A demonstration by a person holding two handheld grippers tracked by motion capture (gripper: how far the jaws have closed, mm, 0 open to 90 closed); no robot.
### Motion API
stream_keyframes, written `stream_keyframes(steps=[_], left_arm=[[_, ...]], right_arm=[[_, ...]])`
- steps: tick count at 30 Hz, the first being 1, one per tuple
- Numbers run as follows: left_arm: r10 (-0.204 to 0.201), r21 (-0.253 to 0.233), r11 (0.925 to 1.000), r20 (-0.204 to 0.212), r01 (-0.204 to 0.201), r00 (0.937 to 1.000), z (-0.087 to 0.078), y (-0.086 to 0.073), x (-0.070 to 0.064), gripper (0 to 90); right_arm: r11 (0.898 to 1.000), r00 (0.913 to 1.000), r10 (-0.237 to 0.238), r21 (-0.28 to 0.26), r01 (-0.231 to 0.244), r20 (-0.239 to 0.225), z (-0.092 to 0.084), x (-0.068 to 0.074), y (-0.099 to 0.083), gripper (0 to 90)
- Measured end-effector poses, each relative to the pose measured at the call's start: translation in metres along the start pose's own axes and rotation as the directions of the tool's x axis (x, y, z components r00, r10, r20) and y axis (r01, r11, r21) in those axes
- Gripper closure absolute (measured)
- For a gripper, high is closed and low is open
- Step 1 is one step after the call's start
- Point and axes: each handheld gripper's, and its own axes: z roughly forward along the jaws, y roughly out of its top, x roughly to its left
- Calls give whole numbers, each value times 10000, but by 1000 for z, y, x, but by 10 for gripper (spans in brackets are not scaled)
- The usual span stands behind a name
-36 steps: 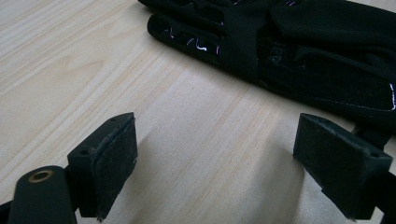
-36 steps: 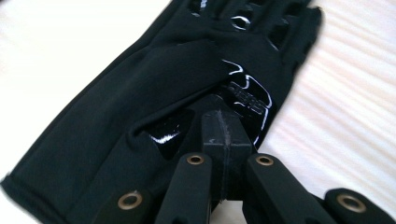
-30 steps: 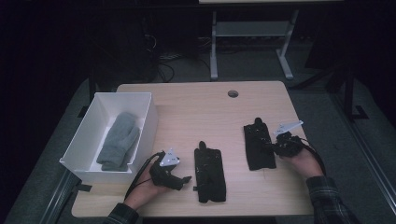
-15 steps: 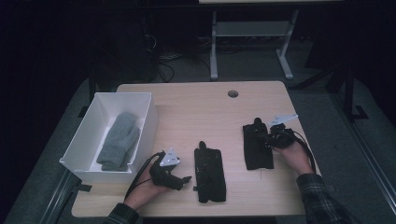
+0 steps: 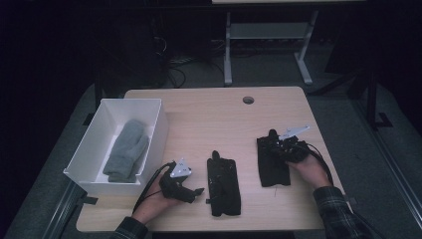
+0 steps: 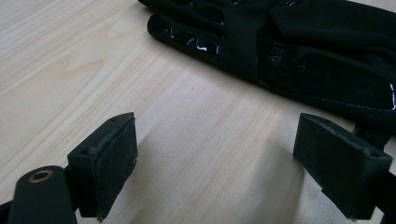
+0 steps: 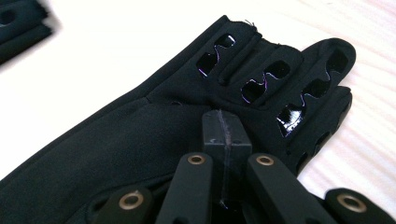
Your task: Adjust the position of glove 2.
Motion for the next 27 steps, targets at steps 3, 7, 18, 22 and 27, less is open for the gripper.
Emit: stream_keyframes(steps=[3,7,18,22,27], left_arm=[[0,-1,10000,0,0,10000,0,0,0,130],[3,2,10000,1,-3,10000,0,0,0,130],[3,-11,10000,1,-3,10000,0,0,0,130],[6,-14,10000,2,-6,10000,0,0,0,130],[5,-15,10000,5,-5,10000,0,0,0,130]], right_arm=[[9999,9998,-131,48,131,-128,-2,10,-1,900],[9993,9990,-365,115,368,-276,-4,25,-3,900],[9941,9905,-1023,271,1052,-921,-3,70,1,900],[9910,9861,-1251,340,1294,-1091,-1,81,4,900],[9891,9813,-1372,351,1431,-1347,0,87,6,900]])
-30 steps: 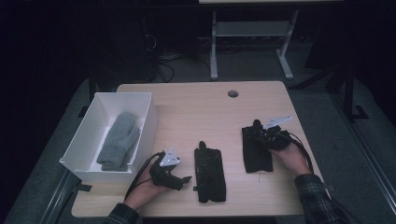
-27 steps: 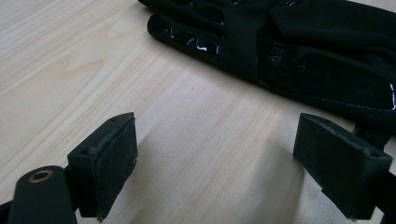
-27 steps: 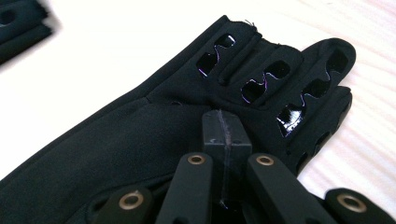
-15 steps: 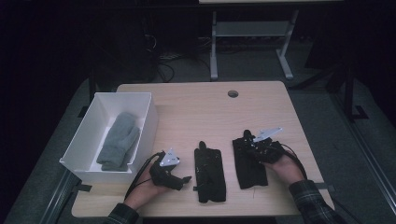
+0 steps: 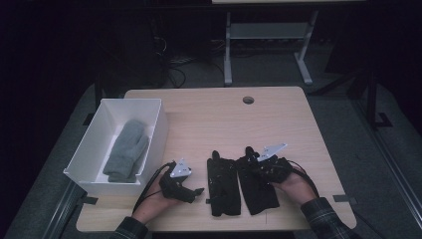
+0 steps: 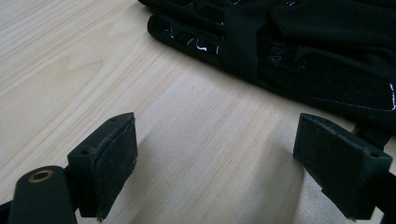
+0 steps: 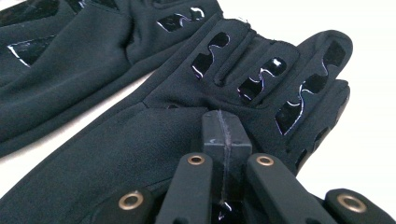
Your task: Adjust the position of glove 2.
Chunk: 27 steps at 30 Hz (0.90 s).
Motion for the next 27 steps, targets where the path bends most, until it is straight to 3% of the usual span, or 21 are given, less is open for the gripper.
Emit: stream_keyframes(steps=[5,12,17,27], left_arm=[[-2,-4,10000,-4,2,10000,0,0,0,130],[4,-6,10000,-10,-4,10000,0,0,0,129],[4,-46,10000,-29,-4,10000,1,0,0,129],[-32,-22,10000,-52,32,10000,1,0,0,130]], right_arm=[[9997,9999,-42,-228,45,113,-11,-1,-3,900],[9998,9998,113,-142,-111,136,-27,-1,-25,900],[10000,9999,54,37,-54,-117,-25,4,-33,900],[9990,9973,-433,-74,430,-597,-23,19,-26,900]])
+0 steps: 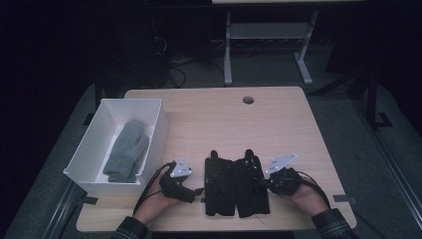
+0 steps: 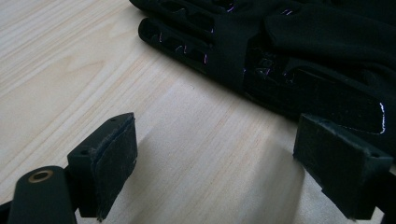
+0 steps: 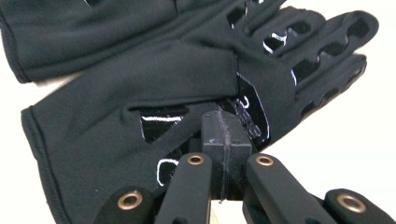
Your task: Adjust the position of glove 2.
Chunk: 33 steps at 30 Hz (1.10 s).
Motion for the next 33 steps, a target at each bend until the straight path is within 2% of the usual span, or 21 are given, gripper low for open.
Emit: stream_keyframes(steps=[4,6,9,11,12,15,18,19,23,25,28,33], left_arm=[[-314,441,9985,-3,314,9995,-2,7,0,137],[-553,244,9982,94,551,9984,-6,11,-1,141],[-929,-370,9949,158,934,9956,-12,19,-1,166],[-1093,-532,9925,226,1103,9938,-13,24,1,247],[-1206,-592,9908,184,1214,9925,-11,27,2,256],[-1391,-397,9893,320,1403,9898,-5,34,4,356],[-1505,11,9886,488,1507,9874,-1,35,2,460],[-1719,103,9851,583,1716,9834,0,35,0,513],[-1870,340,9821,694,1850,9799,6,33,0,515],[-1725,534,9841,656,1692,9828,8,33,0,528],[-1621,660,9852,591,1581,9850,10,33,-2,549],[-1632,850,9838,578,1580,9849,13,34,-5,643]], right_arm=[[9992,9998,153,-363,-150,95,-9,-5,-1,900],[9991,9996,230,-353,-224,166,-11,-8,-4,900],[9991,9992,319,-290,-312,238,-11,-11,-8,900],[9991,9991,357,-228,-352,218,-11,-13,-10,900],[9992,9991,357,-203,-353,225,-10,-14,-11,900],[9991,9988,400,-137,-396,275,-10,-16,-12,900],[9991,9986,425,-84,-423,314,-9,-19,-14,900],[9991,9987,413,-128,-409,308,-9,-21,-15,900],[9986,9982,524,-18,-524,289,-8,-22,-15,900],[9994,9991,343,14,-344,238,-5,-23,-15,900],[9991,9989,431,50,-432,203,-5,-22,-15,900],[9994,9994,330,90,-331,140,-3,-21,-15,900]])
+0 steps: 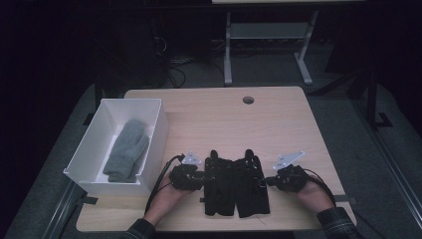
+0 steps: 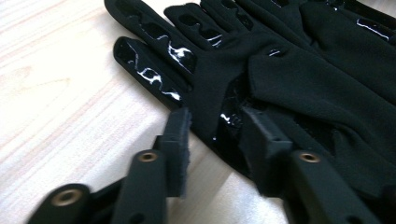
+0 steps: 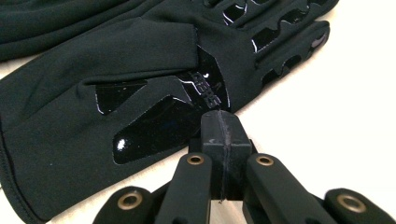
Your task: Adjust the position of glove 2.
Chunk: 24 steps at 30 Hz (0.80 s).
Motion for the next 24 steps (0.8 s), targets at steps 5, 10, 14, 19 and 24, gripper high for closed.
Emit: stream_keyframes(steps=[5,10,14,19,24], left_arm=[[-214,85,9997,158,212,9996,1,2,-1,803],[-531,-43,9986,247,532,9983,-4,2,3,880],[-935,-311,9949,707,959,9931,-14,2,7,881],[-1113,-805,9893,1194,1214,9866,-28,4,6,882],[-926,-1115,9876,1535,1104,9838,-32,10,2,882]], right_arm=[[9999,9998,-122,-47,121,-147,1,3,1,900],[9998,9995,-172,-116,169,-253,1,5,2,900],[9996,9992,-267,-129,264,-292,3,6,3,900],[9996,9990,-257,-120,253,-363,4,6,3,900],[9995,9990,-281,-120,277,-360,5,7,4,900]])
